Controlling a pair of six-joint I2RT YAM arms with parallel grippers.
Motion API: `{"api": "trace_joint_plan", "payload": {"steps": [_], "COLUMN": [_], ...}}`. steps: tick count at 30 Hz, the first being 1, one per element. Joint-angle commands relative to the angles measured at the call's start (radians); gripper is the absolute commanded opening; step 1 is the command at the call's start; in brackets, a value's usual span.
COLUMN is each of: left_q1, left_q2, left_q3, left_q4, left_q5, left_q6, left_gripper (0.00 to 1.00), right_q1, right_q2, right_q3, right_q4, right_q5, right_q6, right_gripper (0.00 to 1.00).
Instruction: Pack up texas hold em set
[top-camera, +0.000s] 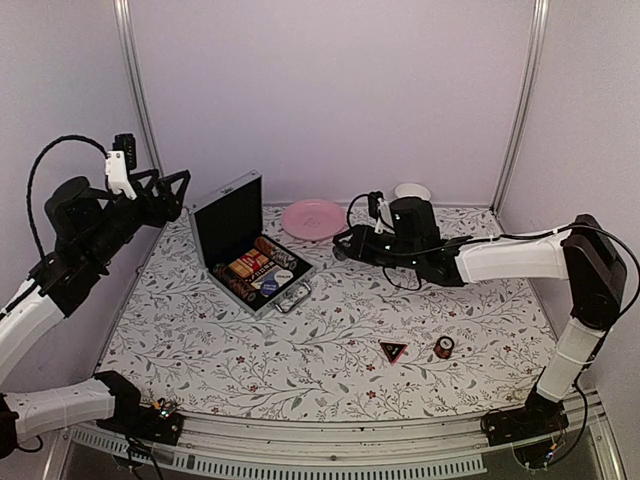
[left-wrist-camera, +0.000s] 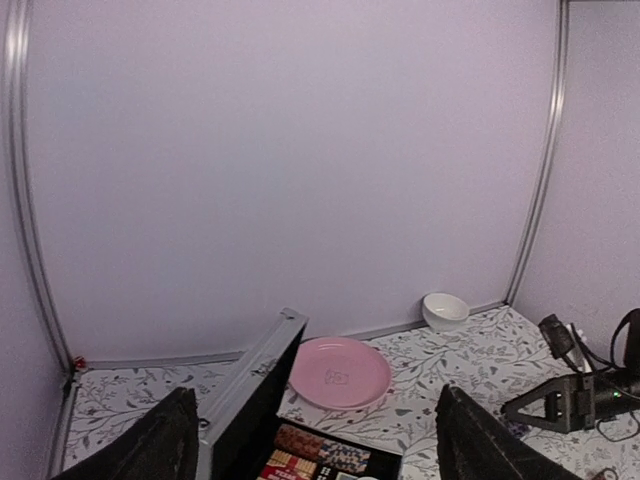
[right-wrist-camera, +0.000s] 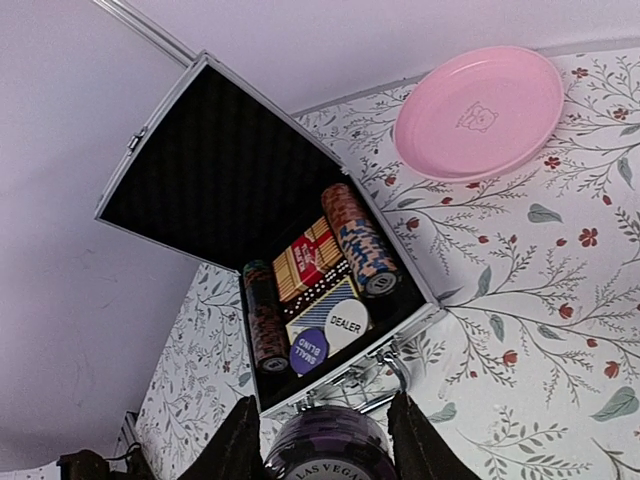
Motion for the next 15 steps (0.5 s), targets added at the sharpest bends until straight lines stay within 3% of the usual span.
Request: {"api": "trace_joint_plan", "payload": {"steps": [1, 5, 10, 15], "left_q1": [-0.24, -0.405, -0.444, -0.455], "left_q2": [0.081, 0.228, 0.367, 0.513], "left_q3": [-0.019, 0.009, -0.019, 0.031], "left_q4": [0.116, 0.187, 0.35, 0.365], "left_q5": [-0.097, -0.091, 0.038, 0.116], "left_q6": [-0.093, -0.183, -0.357, -0.424], "left_gripper": [0.82, 0.83, 0.83, 0.83], "right_q1": [0.026, 0.049, 0.06, 0.078], "right_q2": [-0.058, -0.084, -0.108, -0.121], "right_q3": [0.005, -0.003, -0.017, 0.002], "right_q4": [0.16, 0.206, 0.259, 0.263], "right_q5": [-0.014, 0.014, 0.024, 0.029], "right_q6": [0.071, 0.093, 0.123, 0.119], "right_gripper": [0.15, 0.15, 0.15, 0.15]}}
